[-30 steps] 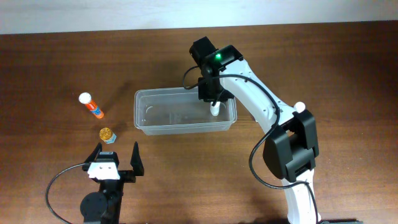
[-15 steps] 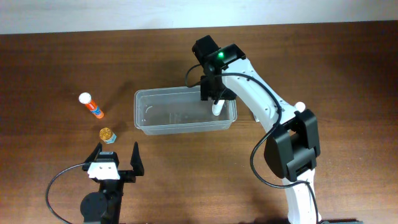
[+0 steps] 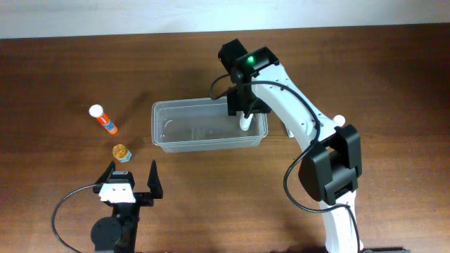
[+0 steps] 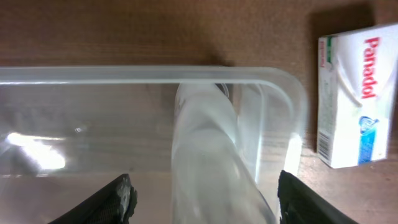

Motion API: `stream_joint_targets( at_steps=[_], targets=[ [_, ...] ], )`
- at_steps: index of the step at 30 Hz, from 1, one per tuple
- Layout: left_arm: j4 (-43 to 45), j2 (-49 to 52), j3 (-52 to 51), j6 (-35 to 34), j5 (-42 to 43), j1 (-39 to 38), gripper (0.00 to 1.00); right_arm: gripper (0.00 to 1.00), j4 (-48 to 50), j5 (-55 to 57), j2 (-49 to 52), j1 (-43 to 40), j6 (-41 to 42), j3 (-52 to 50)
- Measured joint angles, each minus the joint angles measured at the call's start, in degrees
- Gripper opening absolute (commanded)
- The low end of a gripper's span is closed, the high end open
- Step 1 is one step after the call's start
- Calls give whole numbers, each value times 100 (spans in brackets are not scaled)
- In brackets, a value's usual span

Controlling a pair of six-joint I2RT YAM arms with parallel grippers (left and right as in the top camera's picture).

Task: Pack container
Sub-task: 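Lower the white bottle into the container's right end and release, then move the right gripper back to the dark brown bottle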

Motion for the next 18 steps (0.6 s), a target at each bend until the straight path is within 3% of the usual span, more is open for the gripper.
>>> stream_joint_targets(
  at_steps=[11, 18],
  targets=[
    [0, 0, 0, 0, 0, 0, 99, 76, -1333, -2, 0, -201, -610, 1762],
    [-2, 0, 0, 0, 0, 0, 100, 78, -2035, -107, -11, -881, -909, 2662]
  ],
)
